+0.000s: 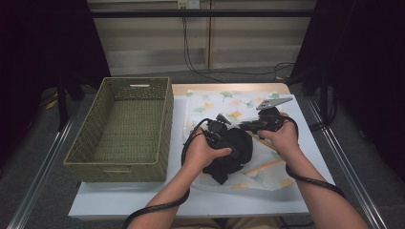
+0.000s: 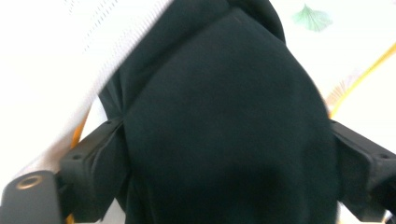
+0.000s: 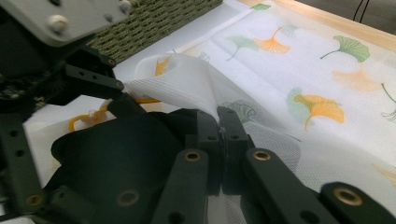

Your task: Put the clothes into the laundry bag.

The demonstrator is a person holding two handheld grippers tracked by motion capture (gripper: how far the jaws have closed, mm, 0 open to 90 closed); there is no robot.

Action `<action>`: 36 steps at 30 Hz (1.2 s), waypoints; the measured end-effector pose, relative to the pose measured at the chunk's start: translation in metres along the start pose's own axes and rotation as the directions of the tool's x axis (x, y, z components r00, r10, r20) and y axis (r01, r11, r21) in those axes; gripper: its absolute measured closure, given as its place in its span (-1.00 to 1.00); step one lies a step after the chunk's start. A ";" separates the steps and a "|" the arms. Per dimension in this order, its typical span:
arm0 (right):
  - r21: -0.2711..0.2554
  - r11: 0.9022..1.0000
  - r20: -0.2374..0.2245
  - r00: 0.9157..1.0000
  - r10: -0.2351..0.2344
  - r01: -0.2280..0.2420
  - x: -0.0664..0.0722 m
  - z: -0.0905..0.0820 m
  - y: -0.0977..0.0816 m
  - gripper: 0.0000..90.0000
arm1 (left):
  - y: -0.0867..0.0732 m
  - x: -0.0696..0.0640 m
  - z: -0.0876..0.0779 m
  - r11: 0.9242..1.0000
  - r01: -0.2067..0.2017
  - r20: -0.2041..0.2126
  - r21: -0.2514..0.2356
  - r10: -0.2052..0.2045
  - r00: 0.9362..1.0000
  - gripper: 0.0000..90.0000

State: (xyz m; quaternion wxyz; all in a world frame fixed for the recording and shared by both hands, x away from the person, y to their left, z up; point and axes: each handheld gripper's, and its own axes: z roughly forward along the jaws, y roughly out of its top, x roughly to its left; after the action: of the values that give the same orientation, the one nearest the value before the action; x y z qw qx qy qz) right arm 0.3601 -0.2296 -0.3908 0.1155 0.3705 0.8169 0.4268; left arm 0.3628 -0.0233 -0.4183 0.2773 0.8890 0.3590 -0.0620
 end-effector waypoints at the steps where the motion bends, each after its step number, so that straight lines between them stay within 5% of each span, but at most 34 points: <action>1: 0.001 1.000 0.003 1.000 0.001 -0.001 0.000 0.000 0.000 1.00 | -0.001 -0.001 -0.001 1.000 -0.005 0.001 -0.003 0.005 1.000 -0.80; 36: 0.010 1.000 0.007 1.000 0.002 -0.002 -0.001 0.002 -0.002 1.00 | -0.025 -0.006 0.011 0.997 -0.080 0.002 0.009 0.080 0.997 -0.86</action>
State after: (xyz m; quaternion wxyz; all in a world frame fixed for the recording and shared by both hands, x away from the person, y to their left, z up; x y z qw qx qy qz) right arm 0.3605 -0.2297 -0.3933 0.1161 0.3733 0.8183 0.4213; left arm 0.3423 -0.0182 -0.4368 0.2758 0.9039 0.3225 -0.0532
